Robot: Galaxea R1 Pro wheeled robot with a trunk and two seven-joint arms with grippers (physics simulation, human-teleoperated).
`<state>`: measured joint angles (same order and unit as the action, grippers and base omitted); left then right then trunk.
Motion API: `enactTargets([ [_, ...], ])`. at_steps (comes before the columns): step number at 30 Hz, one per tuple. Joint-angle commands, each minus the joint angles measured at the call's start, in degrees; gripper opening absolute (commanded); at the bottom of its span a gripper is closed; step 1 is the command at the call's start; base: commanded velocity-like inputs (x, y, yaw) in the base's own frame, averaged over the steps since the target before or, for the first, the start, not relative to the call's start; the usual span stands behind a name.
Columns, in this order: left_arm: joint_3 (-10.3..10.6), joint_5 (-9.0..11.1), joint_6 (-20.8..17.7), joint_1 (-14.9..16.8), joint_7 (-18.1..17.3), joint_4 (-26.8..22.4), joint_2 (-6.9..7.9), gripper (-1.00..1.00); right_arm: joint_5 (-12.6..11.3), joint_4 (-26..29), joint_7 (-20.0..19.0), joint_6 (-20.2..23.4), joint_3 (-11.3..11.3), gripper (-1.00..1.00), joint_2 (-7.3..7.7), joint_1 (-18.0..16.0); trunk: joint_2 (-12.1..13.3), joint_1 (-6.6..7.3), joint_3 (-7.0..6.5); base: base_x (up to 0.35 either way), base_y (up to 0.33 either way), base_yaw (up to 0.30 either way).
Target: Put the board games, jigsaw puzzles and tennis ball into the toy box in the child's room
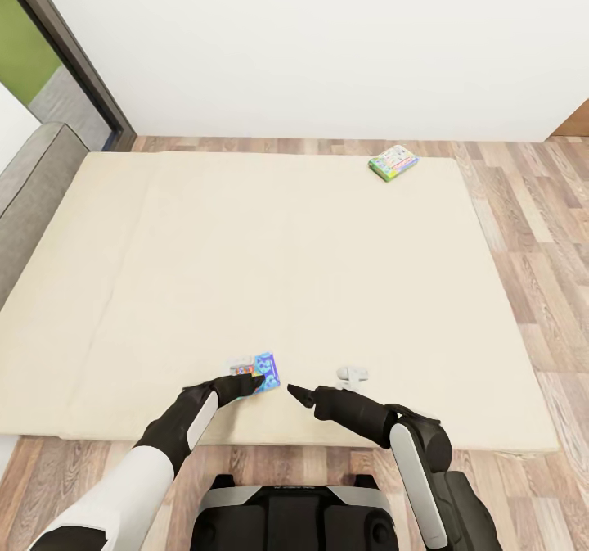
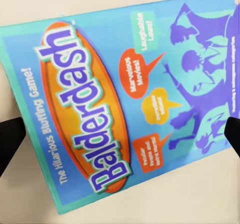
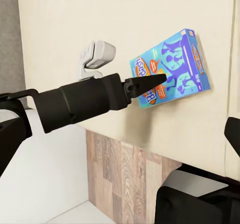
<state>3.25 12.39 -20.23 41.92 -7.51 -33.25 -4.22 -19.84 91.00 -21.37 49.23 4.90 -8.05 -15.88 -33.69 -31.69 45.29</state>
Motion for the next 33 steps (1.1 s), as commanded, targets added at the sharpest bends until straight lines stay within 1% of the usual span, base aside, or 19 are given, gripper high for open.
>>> enactTargets([
  [1, 0.09, 0.44, -0.34, 0.00, 0.04, -0.14, 0.02, 1.00, 0.17, 0.05, -0.25, 0.26, -0.07, 1.00, -0.03, -0.02, -0.06, -0.02, 0.05, 0.000, -0.012, 0.000],
  [19, 0.09, 0.44, -0.34, 0.00, 0.04, -0.24, 0.02, 1.00, 0.15, 0.03, -0.25, 0.25, -0.07, 1.00, -0.03, -0.02, -0.06, -0.02, 0.05, 0.000, -0.002, -0.017],
  [25, 0.09, 0.44, -0.34, 0.00, 0.04, -0.24, 0.01, 1.00, 0.15, 0.01, -0.25, 0.25, -0.07, 1.00, -0.03, -0.02, -0.06, -0.02, 0.05, 0.000, -0.114, 0.000],
  [30, 0.09, 0.44, -0.35, 0.00, 0.04, -0.24, 0.00, 1.00, 0.15, 0.02, -0.25, 0.25, -0.07, 1.00, -0.03, -0.02, -0.06, -0.02, 0.05, 0.000, -0.029, -0.005],
  [33, 0.09, 0.44, -0.34, 0.00, 0.04, -0.24, 0.02, 1.00, 0.15, 0.02, -0.25, 0.25, -0.07, 1.00, -0.03, -0.02, -0.06, -0.02, -0.03, 0.000, -0.006, -0.124],
])
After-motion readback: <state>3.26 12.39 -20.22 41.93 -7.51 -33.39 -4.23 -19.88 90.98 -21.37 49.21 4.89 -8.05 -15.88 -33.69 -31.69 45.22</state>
